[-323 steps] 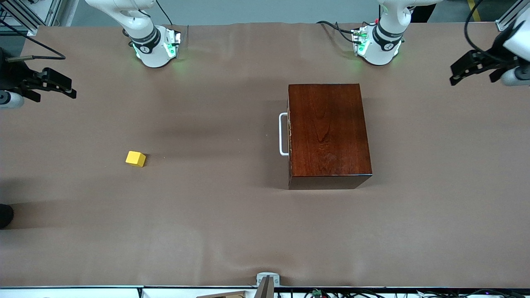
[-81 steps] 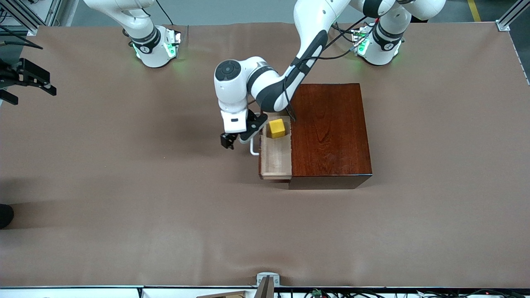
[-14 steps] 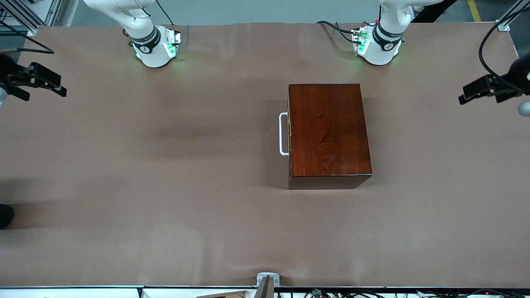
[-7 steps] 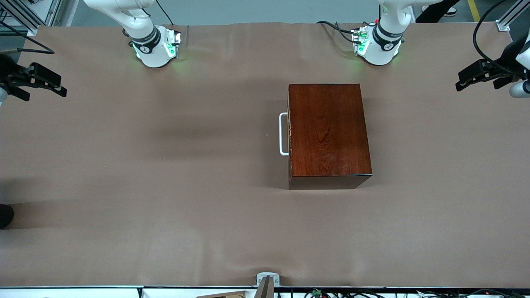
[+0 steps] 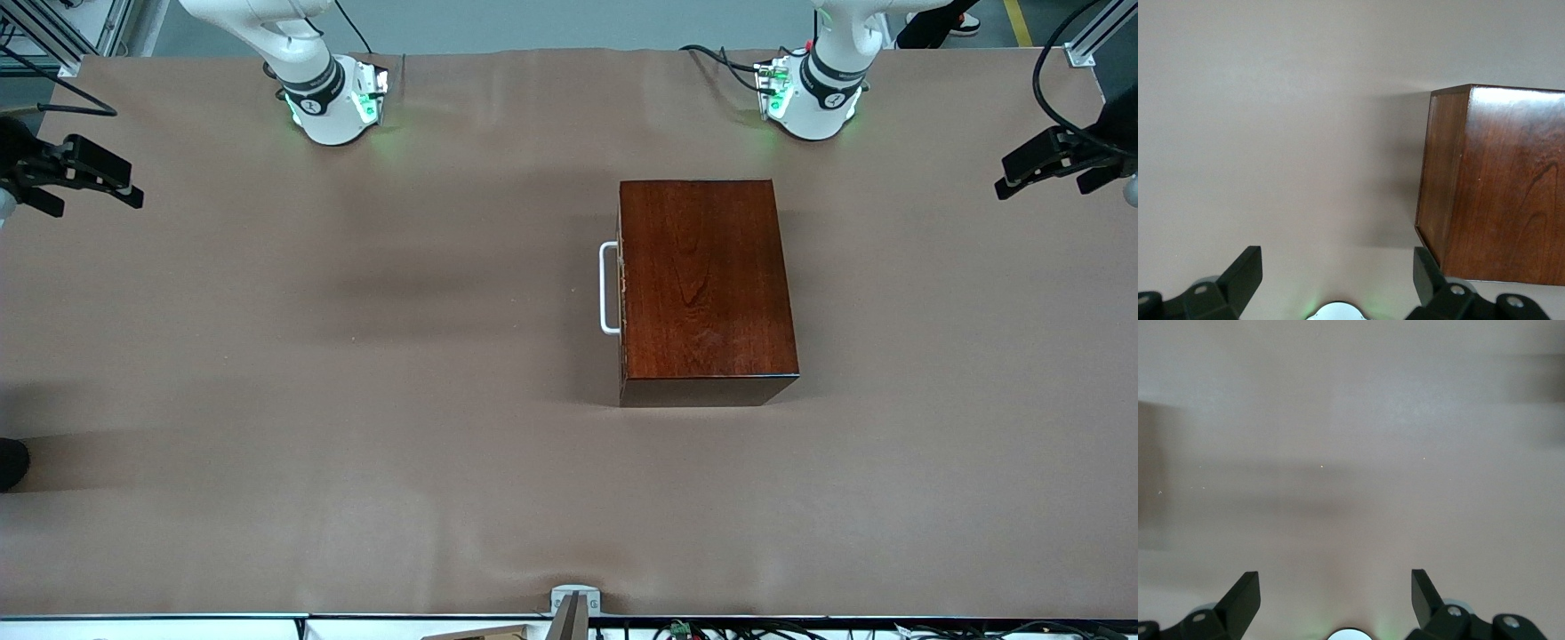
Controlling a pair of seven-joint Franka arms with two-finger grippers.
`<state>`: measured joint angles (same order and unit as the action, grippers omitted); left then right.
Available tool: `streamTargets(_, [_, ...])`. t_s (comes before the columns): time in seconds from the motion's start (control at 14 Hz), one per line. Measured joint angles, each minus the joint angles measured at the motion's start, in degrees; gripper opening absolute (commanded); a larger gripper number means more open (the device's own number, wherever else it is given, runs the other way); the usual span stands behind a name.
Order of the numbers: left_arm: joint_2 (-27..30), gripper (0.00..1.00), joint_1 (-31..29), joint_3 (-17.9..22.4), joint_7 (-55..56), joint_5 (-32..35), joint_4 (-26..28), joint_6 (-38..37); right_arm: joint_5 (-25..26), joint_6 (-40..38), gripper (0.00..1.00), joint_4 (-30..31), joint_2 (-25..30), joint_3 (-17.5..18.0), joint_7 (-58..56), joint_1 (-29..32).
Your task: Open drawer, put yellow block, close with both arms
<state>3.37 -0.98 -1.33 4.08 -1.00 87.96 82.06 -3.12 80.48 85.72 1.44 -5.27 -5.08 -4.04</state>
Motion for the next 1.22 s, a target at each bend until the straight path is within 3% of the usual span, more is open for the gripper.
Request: streamTargets(1.22, [-2.09, 1.0, 1.3, -3.82, 0.34, 2.22, -0.85, -1.48, -0.01, 0.0, 1.0, 0.0, -0.01, -0.01, 0.02, 0.02])
